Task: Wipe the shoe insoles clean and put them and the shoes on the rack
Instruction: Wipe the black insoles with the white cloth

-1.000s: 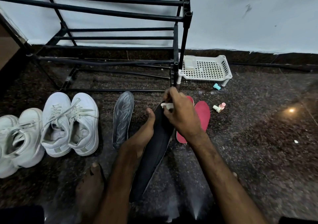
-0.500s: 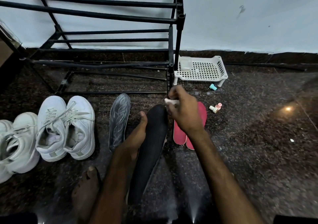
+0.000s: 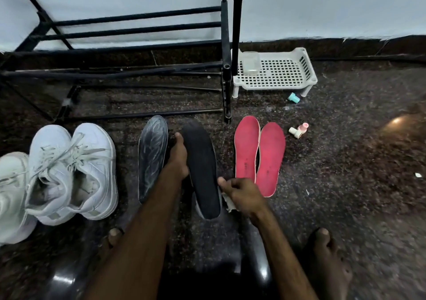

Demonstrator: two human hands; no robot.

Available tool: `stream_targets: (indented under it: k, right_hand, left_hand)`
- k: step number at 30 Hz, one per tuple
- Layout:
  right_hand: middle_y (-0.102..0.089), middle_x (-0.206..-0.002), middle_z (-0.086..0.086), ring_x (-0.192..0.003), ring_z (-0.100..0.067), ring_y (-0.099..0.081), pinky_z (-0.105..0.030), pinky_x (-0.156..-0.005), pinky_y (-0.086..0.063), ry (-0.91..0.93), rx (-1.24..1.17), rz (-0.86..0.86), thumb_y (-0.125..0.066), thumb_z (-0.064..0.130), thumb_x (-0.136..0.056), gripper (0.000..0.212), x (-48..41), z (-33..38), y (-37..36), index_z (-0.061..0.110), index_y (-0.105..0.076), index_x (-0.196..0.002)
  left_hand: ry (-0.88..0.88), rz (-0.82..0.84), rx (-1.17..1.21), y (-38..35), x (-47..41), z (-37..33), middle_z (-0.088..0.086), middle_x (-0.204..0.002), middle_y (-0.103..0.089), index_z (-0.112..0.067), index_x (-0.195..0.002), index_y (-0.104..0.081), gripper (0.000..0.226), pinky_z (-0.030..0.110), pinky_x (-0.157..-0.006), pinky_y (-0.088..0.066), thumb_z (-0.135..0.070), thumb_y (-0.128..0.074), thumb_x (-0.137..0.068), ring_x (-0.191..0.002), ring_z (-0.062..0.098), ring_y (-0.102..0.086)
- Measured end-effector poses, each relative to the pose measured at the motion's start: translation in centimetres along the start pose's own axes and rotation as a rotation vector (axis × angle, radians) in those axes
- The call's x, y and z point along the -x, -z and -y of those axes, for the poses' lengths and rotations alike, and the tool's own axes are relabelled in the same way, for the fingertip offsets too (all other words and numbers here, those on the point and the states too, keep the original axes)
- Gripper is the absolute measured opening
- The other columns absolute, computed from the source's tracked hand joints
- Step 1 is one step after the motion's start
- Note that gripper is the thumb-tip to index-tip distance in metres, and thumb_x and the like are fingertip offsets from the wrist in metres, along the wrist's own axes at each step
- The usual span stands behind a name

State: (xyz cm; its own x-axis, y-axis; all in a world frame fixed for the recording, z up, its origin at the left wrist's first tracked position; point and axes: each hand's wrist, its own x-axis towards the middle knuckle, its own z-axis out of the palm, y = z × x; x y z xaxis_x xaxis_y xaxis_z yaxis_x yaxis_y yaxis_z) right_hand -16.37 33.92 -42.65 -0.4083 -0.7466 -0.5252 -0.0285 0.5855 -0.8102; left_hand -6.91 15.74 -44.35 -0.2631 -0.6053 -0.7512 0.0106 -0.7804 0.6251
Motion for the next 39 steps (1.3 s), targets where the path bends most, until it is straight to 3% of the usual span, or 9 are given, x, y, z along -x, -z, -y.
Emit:
stream_targets:
  k: [2,5,10,17,22,28,33,36,39]
  right_hand:
    - [-0.055,-0.057,0.002,-0.053,-0.011,-0.047,-0.025,-0.053,-0.037,-0.018,0.0,-0.027,-0.069,0.04,-0.088,0.034,-0.3,-0.3,-0.7,0.014,-0.064,-0.066]
    - [-0.056,-0.056,0.004,-0.052,-0.011,-0.047,-0.026,-0.052,-0.035,-0.032,0.003,-0.158,-0.073,0.031,-0.085,0.027,-1.5,-0.5,-1.1,0.013,-0.064,-0.067]
    - [-0.055,-0.061,0.002,-0.063,-0.018,-0.051,-0.031,-0.06,-0.038,-0.006,0.236,-0.22,-0.07,0.036,-0.087,0.029,-3.7,0.0,-0.8,0.009,-0.065,-0.076]
    - [-0.075,-0.097,-0.009,-0.093,-0.026,-0.069,-0.034,-0.08,-0.053,0.095,0.33,-0.393,-0.062,0.02,-0.092,0.016,-3.1,-0.1,0.3,0.012,-0.074,-0.098]
    - [-0.072,-0.108,-0.004,-0.097,-0.02,-0.068,-0.034,-0.09,-0.052,0.276,0.19,-0.419,-0.064,0.001,-0.084,0.04,-3.8,1.2,0.3,0.017,-0.062,-0.121]
    - [-0.069,-0.095,-0.006,-0.09,-0.023,-0.064,-0.022,-0.079,-0.044,0.407,0.35,-0.342,-0.065,0.001,-0.08,0.019,-8.1,3.8,-0.1,0.014,-0.07,-0.093]
    - [-0.066,-0.096,-0.01,-0.087,-0.028,-0.063,-0.04,-0.079,-0.052,0.499,0.423,-0.32,-0.061,0.0,-0.078,0.018,-11.2,5.6,-1.6,0.01,-0.068,-0.092]
    - [-0.071,-0.094,-0.006,-0.086,-0.024,-0.066,-0.036,-0.083,-0.054,0.398,0.177,-0.477,-0.062,0.003,-0.077,0.022,-12.5,5.2,-0.9,0.015,-0.069,-0.094]
    - [-0.069,-0.086,-0.004,-0.083,-0.02,-0.063,-0.025,-0.076,-0.047,0.433,0.255,-0.444,-0.06,-0.004,-0.076,0.02,-12.9,5.9,-1.0,0.012,-0.069,-0.083]
  left_hand:
    - [-0.029,-0.034,0.037,-0.9,-1.1,-0.2,0.014,-0.129,-0.062,-0.009,-0.133,-0.056,0.075,0.038,-0.076,-0.055,-0.068,-0.032,-0.094,-0.108,0.03,-0.063]
    - [-0.118,-0.063,-0.061,-2.6,-1.8,-0.1,0.012,-0.124,-0.065,-0.007,-0.123,-0.06,0.067,0.045,-0.087,-0.056,-0.063,-0.035,-0.096,-0.107,0.03,-0.064]
    - [-0.463,-0.103,-0.696,-2.4,-1.7,1.4,0.012,-0.123,-0.062,-0.008,-0.124,-0.058,0.038,0.035,-0.082,-0.046,-0.037,-0.051,-0.1,-0.108,0.03,-0.059]
    - [-0.634,-0.163,-0.886,1.2,-2.1,3.3,0.008,-0.097,-0.057,-0.014,-0.146,-0.036,0.07,0.046,-0.082,-0.052,-0.02,-0.072,-0.086,-0.092,0.029,-0.06]
    - [-0.747,-0.055,-0.97,1.8,-0.8,3.3,0.008,-0.108,-0.049,-0.024,-0.149,-0.034,0.08,0.024,-0.073,-0.049,-0.02,-0.077,-0.082,-0.079,0.011,-0.052]
    - [-0.712,-0.056,-1.051,1.6,-1.1,4.1,0.011,-0.122,-0.042,-0.025,-0.148,-0.037,0.095,0.044,-0.098,-0.048,-0.035,-0.086,-0.069,-0.109,0.032,-0.054]
    - [-0.7,-0.091,-1.123,1.0,-1.1,4.3,0.016,-0.13,-0.039,-0.017,-0.149,-0.035,0.103,0.039,-0.104,-0.04,-0.035,-0.089,-0.063,-0.122,0.036,-0.046]
    - [-0.679,-0.101,-1.103,0.9,-0.9,4.1,0.014,-0.133,-0.038,-0.018,-0.15,-0.032,0.099,0.037,-0.107,-0.037,-0.036,-0.086,-0.069,-0.125,0.034,-0.043]
    - [-0.663,-0.103,-1.157,0.9,-1.0,4.1,0.011,-0.133,-0.036,-0.02,-0.152,-0.03,0.098,0.038,-0.105,-0.038,-0.038,-0.084,-0.072,-0.124,0.032,-0.041]
